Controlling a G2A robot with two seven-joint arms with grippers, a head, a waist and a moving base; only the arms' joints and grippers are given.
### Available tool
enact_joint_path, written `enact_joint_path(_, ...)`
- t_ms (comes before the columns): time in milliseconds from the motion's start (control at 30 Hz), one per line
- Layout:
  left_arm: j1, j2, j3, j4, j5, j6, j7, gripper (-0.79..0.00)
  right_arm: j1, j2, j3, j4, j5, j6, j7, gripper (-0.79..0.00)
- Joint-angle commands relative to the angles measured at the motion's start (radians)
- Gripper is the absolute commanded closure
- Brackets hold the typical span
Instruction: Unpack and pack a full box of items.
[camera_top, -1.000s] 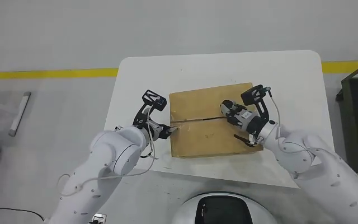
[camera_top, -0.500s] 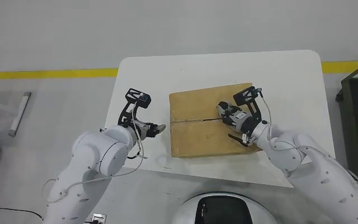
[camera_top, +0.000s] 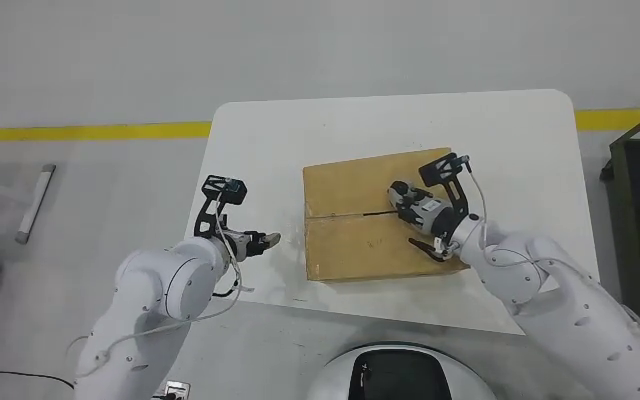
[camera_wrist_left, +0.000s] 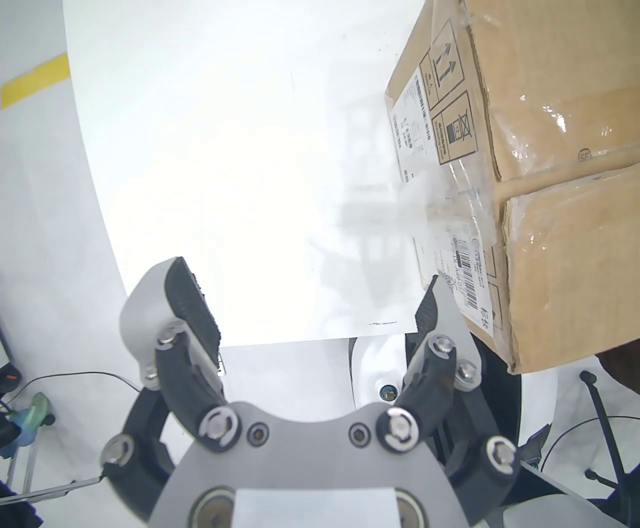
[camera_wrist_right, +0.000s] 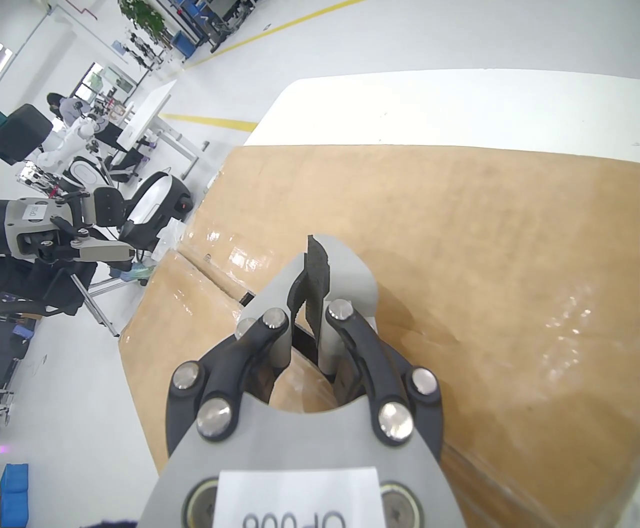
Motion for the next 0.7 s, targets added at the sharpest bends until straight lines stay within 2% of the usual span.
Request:
enact_joint_path(0,0.007,0.000,0.004,0.003,0.006,-0.016,0.012,-0.785,-0.002,-0.001,0.004,0.000,0.003,0.001,0.004,0.000)
enact_joint_path(67,0.025,0.006,0.029,0.016,0.110,-0.091,0.019,-0.785,-0.004,-0.002,0.007,-0.001,0.004,0.001,0.006,0.000)
enact_joint_path(167,0.051,0.001,0.049,0.018,0.110,-0.100,0.072,-0.785,-0.007,-0.004,0.011,-0.001,0.005,0.000,0.011,0.000)
enact_joint_path(367,0.090,-0.008,0.097,0.024,0.120,-0.183,0.178,-0.785,-0.013,-0.007,0.018,-0.003,0.005,0.004,0.017,0.000)
enact_joint_path(567,0.090,-0.019,0.135,0.049,0.175,-0.196,0.232,-0.785,-0.015,-0.010,0.021,-0.002,0.004,0.000,0.023,0.000)
enact_joint_path(667,0.081,-0.030,0.148,0.056,0.168,-0.152,0.248,-0.785,-0.014,-0.013,0.022,-0.002,0.004,-0.002,0.022,0.000)
